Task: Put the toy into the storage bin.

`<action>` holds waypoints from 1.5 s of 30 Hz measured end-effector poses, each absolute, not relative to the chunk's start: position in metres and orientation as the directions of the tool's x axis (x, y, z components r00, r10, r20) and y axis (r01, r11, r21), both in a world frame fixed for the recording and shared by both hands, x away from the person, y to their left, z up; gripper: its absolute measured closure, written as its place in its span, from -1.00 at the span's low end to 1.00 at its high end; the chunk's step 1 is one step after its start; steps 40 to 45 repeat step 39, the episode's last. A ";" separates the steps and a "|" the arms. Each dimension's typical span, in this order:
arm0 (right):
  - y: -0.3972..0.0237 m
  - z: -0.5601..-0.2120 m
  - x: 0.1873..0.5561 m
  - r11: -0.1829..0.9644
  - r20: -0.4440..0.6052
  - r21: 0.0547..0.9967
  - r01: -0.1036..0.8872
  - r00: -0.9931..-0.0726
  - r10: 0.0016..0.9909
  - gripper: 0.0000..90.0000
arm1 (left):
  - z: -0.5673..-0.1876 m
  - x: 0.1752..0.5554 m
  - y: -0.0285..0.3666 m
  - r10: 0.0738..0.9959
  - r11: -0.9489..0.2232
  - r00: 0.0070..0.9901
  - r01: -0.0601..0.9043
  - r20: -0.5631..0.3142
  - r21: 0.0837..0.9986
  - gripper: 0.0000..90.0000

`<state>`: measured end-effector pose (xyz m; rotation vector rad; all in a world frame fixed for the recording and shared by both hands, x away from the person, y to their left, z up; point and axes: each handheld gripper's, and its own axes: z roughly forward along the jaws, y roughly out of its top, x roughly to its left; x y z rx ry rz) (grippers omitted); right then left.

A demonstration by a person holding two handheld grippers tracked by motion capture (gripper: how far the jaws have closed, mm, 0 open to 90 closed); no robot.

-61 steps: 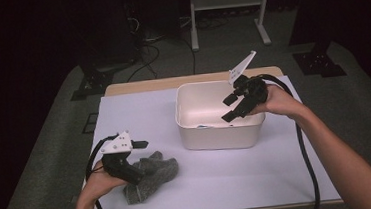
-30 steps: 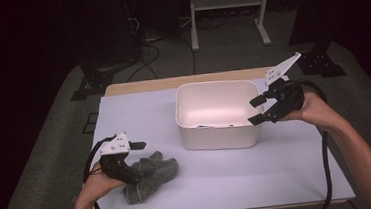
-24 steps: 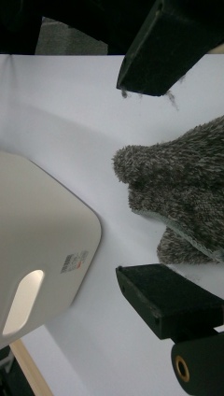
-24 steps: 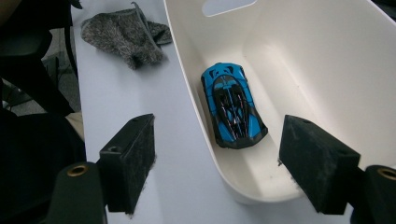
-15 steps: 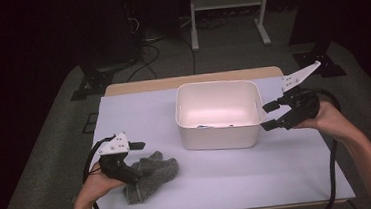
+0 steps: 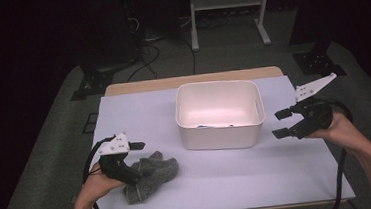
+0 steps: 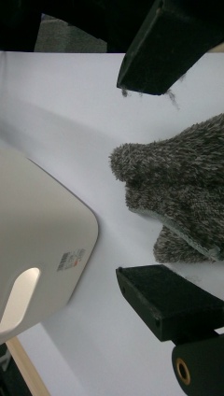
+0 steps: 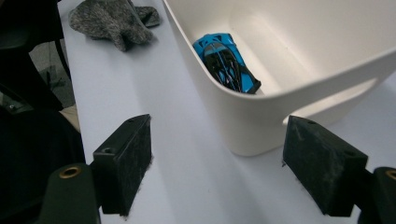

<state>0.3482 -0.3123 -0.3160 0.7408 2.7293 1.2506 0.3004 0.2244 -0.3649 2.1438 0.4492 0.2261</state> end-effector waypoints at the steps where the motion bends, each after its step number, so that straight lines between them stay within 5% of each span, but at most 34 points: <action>1: -0.314 -0.318 0.347 0.554 0.154 0.727 0.407 -0.882 0.445 -0.50 | -0.365 0.300 0.224 0.398 -0.526 0.917 0.233 -0.005 0.818 -0.82; 45: -0.344 -0.411 0.317 0.425 0.259 0.743 0.517 -0.807 0.530 -0.60 | -0.368 0.300 0.216 0.384 -0.522 0.923 0.233 -0.018 0.821 -0.82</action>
